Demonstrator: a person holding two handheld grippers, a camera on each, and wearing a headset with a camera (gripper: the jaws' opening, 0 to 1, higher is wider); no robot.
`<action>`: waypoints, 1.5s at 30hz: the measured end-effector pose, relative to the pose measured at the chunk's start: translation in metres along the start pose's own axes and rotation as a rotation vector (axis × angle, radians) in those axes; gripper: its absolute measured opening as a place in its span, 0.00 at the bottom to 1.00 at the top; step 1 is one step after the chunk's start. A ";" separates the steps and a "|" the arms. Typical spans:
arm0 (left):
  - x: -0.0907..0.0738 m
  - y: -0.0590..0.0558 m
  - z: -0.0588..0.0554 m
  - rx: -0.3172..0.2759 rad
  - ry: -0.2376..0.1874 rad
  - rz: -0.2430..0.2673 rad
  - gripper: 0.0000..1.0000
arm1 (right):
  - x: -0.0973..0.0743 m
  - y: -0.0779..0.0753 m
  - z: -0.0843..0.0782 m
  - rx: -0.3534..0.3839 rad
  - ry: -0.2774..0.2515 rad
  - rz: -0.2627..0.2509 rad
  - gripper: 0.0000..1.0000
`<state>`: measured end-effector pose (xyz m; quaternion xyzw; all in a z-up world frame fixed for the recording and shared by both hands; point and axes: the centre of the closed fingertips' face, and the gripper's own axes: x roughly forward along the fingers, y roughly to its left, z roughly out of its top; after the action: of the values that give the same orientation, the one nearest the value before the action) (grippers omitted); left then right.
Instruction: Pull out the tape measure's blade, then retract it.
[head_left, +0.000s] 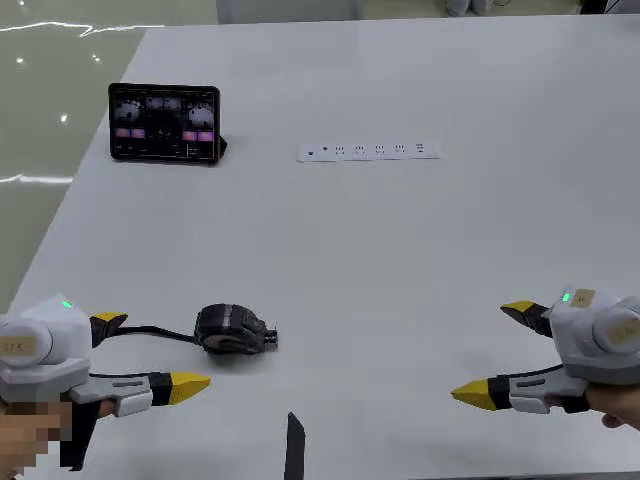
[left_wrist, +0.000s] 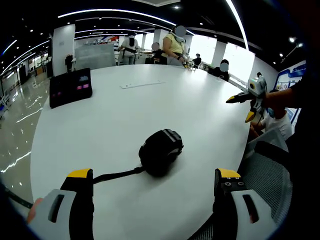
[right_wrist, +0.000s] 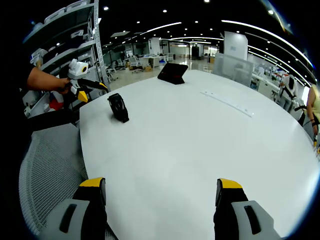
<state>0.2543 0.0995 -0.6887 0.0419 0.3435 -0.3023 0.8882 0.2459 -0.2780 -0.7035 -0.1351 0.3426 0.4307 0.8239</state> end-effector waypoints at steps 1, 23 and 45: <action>-0.001 0.000 -0.001 -0.005 0.005 -0.003 0.99 | -0.001 -0.001 -0.003 -0.004 0.002 0.002 0.91; -0.019 0.011 -0.009 0.016 0.037 0.007 0.99 | -0.042 -0.019 -0.024 -0.006 0.029 -0.019 0.99; -0.022 0.015 -0.008 -0.007 0.039 -0.005 0.99 | -0.050 -0.017 -0.037 0.019 0.036 -0.021 0.99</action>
<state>0.2448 0.1253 -0.6828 0.0441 0.3620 -0.3023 0.8807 0.2230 -0.3380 -0.6975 -0.1389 0.3600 0.4162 0.8233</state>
